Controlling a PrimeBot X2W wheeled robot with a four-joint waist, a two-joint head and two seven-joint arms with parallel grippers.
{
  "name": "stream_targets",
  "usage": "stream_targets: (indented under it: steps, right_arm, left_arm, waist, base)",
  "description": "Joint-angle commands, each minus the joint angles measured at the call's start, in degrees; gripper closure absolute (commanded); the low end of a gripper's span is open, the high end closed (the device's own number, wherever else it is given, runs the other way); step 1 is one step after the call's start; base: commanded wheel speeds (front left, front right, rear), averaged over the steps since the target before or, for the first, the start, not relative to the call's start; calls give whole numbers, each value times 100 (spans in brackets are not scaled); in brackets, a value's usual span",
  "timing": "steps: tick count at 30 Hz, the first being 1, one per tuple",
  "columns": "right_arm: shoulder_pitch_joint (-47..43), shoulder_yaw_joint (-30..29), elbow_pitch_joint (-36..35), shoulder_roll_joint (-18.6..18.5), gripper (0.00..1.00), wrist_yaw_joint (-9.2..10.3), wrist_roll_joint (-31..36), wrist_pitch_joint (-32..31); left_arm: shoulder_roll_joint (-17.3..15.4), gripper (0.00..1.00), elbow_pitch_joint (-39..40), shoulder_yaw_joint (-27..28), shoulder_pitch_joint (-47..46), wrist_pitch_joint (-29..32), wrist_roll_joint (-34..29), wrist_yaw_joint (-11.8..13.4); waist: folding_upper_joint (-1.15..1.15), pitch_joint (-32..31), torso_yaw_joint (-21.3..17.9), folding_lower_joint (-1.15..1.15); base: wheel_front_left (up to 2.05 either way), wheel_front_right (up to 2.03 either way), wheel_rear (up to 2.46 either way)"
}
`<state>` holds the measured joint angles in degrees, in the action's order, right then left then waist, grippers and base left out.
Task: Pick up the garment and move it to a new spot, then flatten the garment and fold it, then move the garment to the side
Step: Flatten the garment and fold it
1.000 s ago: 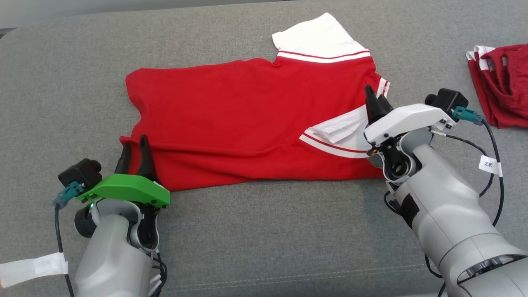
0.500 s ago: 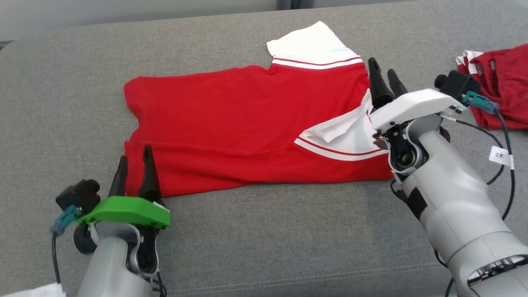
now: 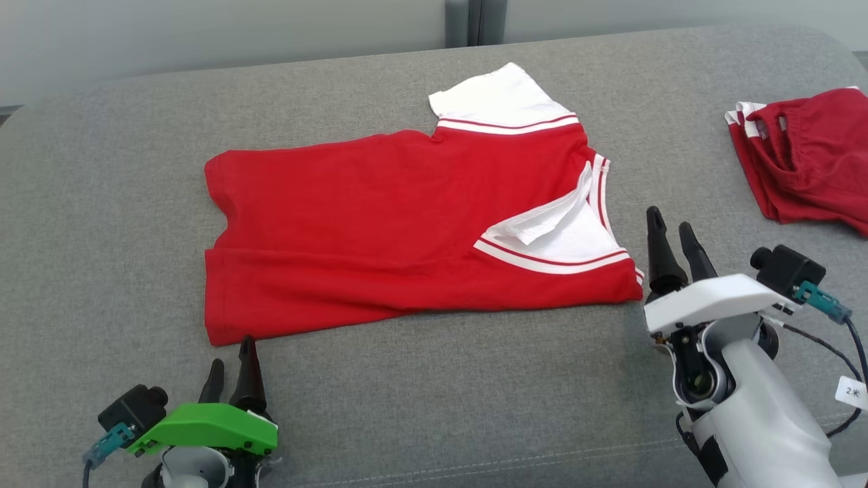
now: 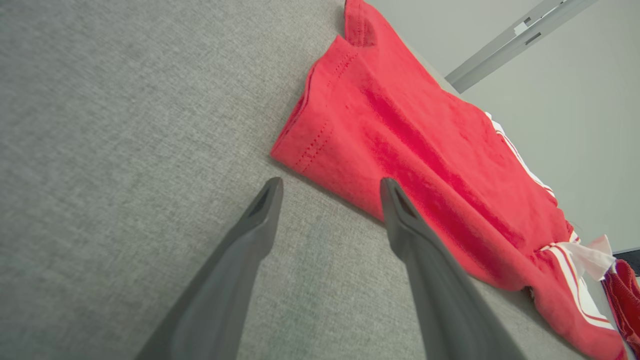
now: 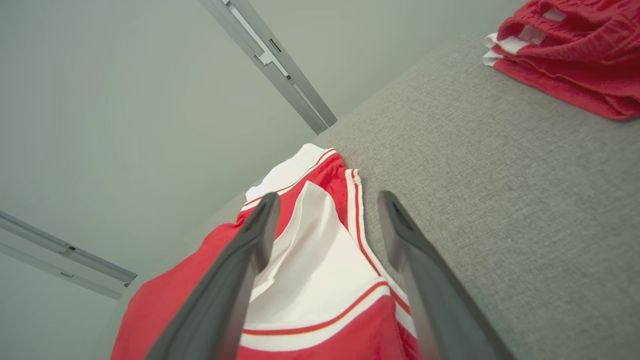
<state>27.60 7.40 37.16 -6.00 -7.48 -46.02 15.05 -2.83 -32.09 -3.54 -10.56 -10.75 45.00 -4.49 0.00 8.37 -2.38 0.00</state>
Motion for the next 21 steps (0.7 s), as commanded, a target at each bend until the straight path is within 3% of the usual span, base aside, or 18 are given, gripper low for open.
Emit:
stream_targets:
  steps: [1,8,12,13,14,16,17,18,21]
  right_arm:
    - [-287,-110,-198,40,0,-2,86,-17]
    - [-933,-420,-844,221,0,-2,328,-336]
    - [-1150,-534,-1150,268,0,-2,416,-530]
    - [-1186,-558,-1220,273,0,-2,437,-573]
    - [-1228,-575,-1275,280,0,-2,452,-612]
    - [-1291,-584,-1364,297,0,-2,477,-697]
    - [-1326,-599,-1384,300,0,-2,487,-732]
    - [-1354,-596,-1389,301,0,-2,473,-773]
    - [-1368,-501,-1321,305,0,-2,322,-808]
  left_arm:
    - [-18,0,19,-5,44,107,263,51]
    - [-20,0,-132,173,-234,216,801,133]
    - [-20,4,-321,336,-426,243,1148,27]
    - [-18,18,-368,359,-477,228,1171,4]
    - [-18,49,-423,399,-523,210,1258,-17]
    - [-19,70,-514,447,-597,136,1325,-54]
    - [-19,91,-551,450,-633,82,1332,-80]
    - [-19,100,-586,460,-673,39,1359,-110]
    - [-19,100,-615,412,-789,-82,1367,-200]
  waist:
    - [0,5,-48,0]
    - [0,127,-262,0]
    - [0,225,-366,0]
    - [0,248,-383,0]
    - [0,267,-394,0]
    - [0,304,-406,0]
    - [0,320,-406,0]
    - [0,335,-401,0]
    - [0,378,-356,0]
  base:
    - [0,0,0]
    - [0,0,0]
    - [0,0,0]
    - [0,0,0]
    - [0,0,0]
    - [0,0,0]
    - [0,0,0]
    - [0,0,0]
    - [0,0,0]
